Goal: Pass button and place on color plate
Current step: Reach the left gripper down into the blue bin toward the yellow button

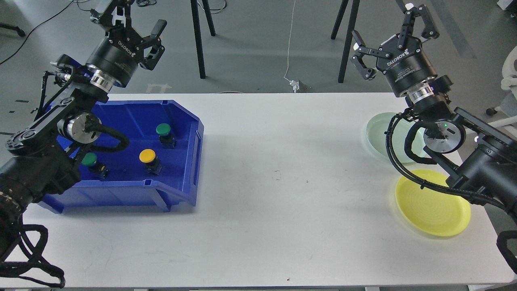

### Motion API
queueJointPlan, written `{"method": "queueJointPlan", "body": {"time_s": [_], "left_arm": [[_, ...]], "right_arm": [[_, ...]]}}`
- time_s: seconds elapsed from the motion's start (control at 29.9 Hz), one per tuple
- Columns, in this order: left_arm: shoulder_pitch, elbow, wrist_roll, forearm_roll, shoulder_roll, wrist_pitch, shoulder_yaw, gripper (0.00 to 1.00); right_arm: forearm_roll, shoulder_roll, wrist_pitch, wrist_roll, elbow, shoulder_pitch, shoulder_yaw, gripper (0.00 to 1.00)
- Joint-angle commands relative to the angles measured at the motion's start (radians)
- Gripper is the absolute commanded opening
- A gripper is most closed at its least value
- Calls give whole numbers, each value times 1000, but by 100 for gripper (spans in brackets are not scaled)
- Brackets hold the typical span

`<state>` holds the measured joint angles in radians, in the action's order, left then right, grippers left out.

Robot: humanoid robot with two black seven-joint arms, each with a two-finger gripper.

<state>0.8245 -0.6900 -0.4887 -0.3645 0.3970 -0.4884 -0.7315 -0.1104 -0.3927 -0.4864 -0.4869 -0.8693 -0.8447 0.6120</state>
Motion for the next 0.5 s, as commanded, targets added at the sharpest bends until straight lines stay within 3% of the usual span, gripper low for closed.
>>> {"method": "queueJointPlan", "body": {"time_s": [0.0, 0.3, 0.47], "left_arm": [[-5, 3, 0, -4, -1, 0, 0, 85], [7, 37, 0, 41, -12, 0, -39, 85], [5, -104, 0, 38, -49, 0, -48, 85]], "right_arm": [[0, -9, 0, -2, 0, 3, 24, 99], [0, 2, 3, -2, -3, -2, 41, 99], [0, 3, 3, -2, -2, 4, 45, 99]]}}
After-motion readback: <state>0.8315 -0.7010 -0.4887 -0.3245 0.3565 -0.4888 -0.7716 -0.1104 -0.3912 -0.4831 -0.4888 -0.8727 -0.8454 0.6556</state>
